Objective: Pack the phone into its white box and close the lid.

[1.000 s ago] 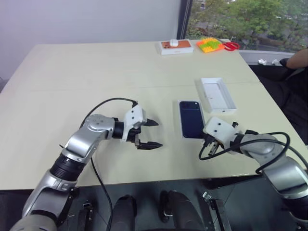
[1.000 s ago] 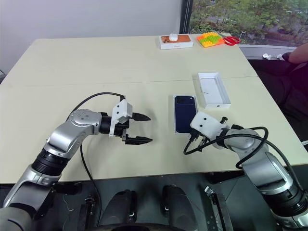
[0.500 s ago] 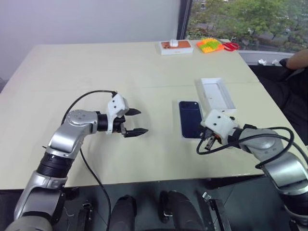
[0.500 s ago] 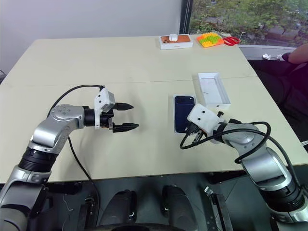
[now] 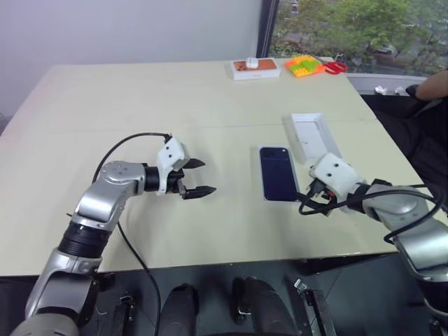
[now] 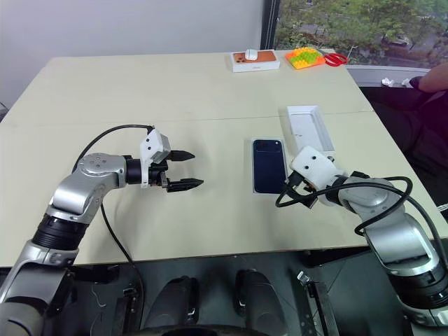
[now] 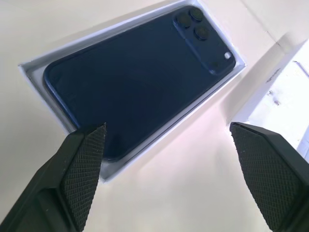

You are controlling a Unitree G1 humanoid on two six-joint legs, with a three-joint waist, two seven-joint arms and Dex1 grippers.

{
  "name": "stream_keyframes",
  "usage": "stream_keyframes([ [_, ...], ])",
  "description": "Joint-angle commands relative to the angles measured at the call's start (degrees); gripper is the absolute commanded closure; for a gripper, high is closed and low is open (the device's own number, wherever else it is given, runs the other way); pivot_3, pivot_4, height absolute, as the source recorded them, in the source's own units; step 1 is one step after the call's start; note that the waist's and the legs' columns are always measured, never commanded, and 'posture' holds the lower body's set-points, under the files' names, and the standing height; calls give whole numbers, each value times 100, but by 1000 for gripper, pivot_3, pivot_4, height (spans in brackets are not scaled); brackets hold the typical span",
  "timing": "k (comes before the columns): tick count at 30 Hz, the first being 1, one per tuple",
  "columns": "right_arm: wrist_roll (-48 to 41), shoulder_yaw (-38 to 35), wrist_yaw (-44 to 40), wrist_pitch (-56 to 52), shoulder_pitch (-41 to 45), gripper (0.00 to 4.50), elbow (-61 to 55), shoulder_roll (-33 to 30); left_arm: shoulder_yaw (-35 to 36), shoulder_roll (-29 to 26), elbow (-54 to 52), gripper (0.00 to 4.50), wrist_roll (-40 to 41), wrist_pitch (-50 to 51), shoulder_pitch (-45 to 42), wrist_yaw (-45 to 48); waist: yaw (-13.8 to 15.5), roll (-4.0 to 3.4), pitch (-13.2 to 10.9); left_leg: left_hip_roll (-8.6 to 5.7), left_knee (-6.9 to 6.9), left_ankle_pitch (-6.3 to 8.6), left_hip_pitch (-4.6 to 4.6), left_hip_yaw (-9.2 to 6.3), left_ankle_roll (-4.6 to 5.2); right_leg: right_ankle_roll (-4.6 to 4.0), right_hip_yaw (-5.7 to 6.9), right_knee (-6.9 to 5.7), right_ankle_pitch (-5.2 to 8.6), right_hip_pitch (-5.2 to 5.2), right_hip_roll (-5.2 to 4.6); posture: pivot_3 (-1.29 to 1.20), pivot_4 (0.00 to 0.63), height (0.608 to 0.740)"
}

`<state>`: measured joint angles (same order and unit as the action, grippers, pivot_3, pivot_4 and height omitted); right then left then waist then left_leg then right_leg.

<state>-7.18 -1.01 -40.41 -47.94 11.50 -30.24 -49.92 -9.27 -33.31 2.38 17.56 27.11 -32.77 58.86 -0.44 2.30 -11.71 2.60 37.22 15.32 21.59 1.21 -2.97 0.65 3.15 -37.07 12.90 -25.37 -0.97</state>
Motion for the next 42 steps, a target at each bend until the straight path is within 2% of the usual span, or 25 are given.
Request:
stream_keyframes([
  [1, -82, -351, -58, 138, -25, 450, -69, -127, -59, 91, 77, 0, -164, -204, -218, -44, -3, 0, 0, -1, 1, 0, 0, 0, 0, 0, -1, 0, 0, 0, -1, 0, 150, 740],
  [3, -102, -451, -33, 112, -30, 1084, 5, -142, -107, 148, 201, 0, -311, -413, -298, -93, -10, 0, 0, -2, 4, 0, 1, 1, 0, 0, -2, 1, 0, 0, -1, 0, 150, 740],
  [6, -18, -446, 5, 128, -48, 2545, 126, -223, -267, 288, 494, 0, -610, -597, -534, -181, -15, 0, 0, -1, 3, 0, 0, 2, 0, -1, -5, 0, -1, 1, 1, 0, 150, 740],
  [7, 72, -404, 31, 160, -68, 3075, 212, -289, -431, 408, 718, 543, -811, -619, -745, -256, -4, 0, 0, 0, 2, 0, -1, 1, 1, -1, -5, -2, -1, 1, 3, 0, 150, 740],
  [9, 165, -308, 89, 204, -96, 4138, 260, -328, -733, 747, 1039, 1327, -1017, -547, -1126, -293, 60, 0, 0, -1, 6, 0, 0, -3, 1, -2, -3, -4, -2, 3, 5, 0, 150, 740],
  [10, 205, -249, 147, 201, -91, 4500, 237, -309, -865, 905, 1097, 1861, -1039, -477, -1235, -221, 75, 0, 0, -1, 10, 0, 1, -3, 1, -4, -4, -3, -2, 3, 7, 0, 150, 740],
  [12, 292, -162, 247, 203, -74, 4500, 227, -279, -1056, 1114, 1185, 2769, -1094, -446, -1354, -70, 101, 0, 0, -2, 11, 0, 2, 0, 1, -4, -7, 1, -2, 5, 6, 0, 150, 740],
  [15, 349, -102, 331, 214, -57, 4500, 250, -273, -1167, 1230, 1266, 2769, -1169, -493, -1408, 52, 53, 0, 0, -2, 10, 6, 5, 5, 11, -2, -16, 7, -2, 3, 8, 0, 150, 740],
  [19, 371, 154, 367, 195, -29, 4500, 237, -184, -1828, 1699, 1793, 2769, -1577, -227, -1711, 183, 68, -1, 1, 7, 9, 6, 0, 1, 13, -2, -16, 1, -2, 0, 23, 0, 150, 740],
  [25, 396, 367, 408, 187, -41, 4500, 243, 8, -1936, 2126, 1923, 2769, -1739, -243, -1765, 98, 49, -1, 1, 6, 14, 7, 1, 4, 13, -3, -21, 0, -2, 2, 22, 0, 150, 740],
  [40, 377, 467, 391, 192, -31, 4500, 216, 148, -2018, 2185, 1633, 2769, -1861, -190, -1549, 205, 50, -2, 2, 8, 13, 7, -1, 3, 13, -3, -21, -1, -2, 2, 25, 0, 150, 740],
  [42, 246, 562, 207, 248, -213, 4500, -3, 127, -2105, 2123, 1135, 2769, -1705, -84, -1264, 405, 44, -3, 2, 8, 13, 7, -1, 3, 13, -3, -21, -1, -2, 2, 25, 0, 150, 740],
])
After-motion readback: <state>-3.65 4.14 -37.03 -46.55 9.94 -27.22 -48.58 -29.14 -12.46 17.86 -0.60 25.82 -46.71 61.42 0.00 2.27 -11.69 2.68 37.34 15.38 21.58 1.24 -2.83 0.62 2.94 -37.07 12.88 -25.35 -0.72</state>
